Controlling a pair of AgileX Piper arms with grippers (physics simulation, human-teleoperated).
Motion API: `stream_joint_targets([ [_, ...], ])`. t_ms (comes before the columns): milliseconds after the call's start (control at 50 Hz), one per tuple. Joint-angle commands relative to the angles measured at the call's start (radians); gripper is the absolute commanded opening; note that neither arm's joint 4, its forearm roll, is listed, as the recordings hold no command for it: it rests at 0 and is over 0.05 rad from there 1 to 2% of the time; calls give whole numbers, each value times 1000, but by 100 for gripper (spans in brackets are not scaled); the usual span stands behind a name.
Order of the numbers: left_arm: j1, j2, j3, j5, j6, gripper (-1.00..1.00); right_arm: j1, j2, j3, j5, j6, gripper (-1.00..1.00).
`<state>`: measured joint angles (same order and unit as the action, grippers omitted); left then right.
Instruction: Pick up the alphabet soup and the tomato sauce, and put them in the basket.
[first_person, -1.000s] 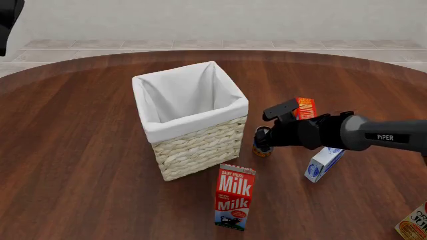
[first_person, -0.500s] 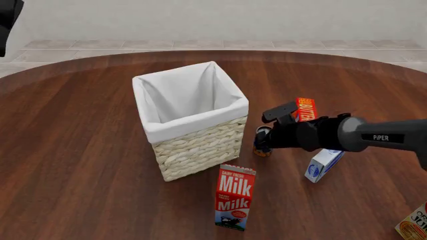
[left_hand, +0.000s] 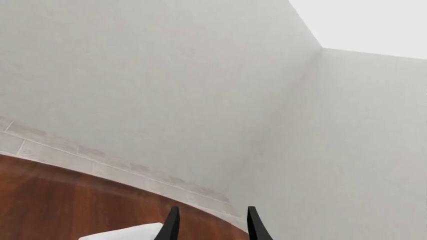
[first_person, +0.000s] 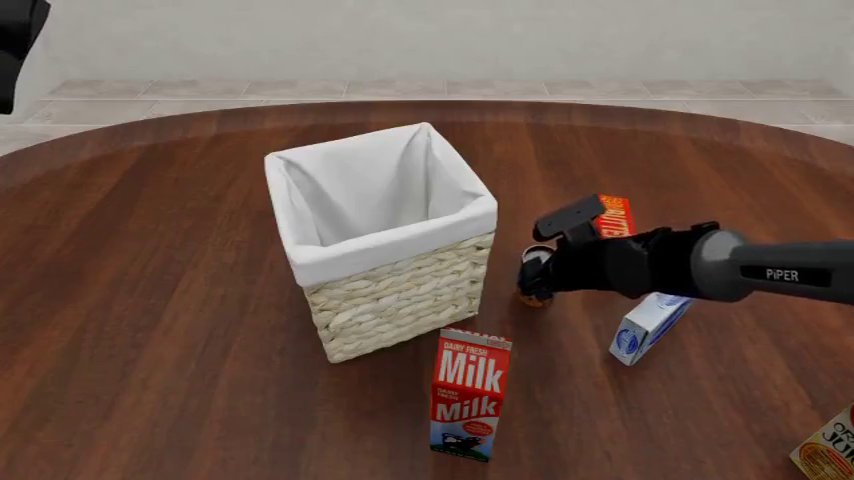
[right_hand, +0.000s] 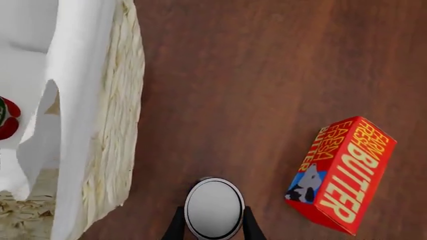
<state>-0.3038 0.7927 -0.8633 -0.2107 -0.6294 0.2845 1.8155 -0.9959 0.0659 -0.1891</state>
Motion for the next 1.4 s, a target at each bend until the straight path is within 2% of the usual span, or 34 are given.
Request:
stream_joint_targets([
  [20, -2, 0, 0, -2, -1, 100, -14, -51, -18, 25, 9, -100],
  [580, -4, -4, -1, -2, 0, 100, -9, -194, -77, 138, -1, -100],
  [900, -4, -3, 5, -9, -4, 100, 6, -194, -230, 225, -8, -100],
  [1400, -1, -6, 16, -16, -11, 100, 31, -300, -272, 288, -20, -100],
])
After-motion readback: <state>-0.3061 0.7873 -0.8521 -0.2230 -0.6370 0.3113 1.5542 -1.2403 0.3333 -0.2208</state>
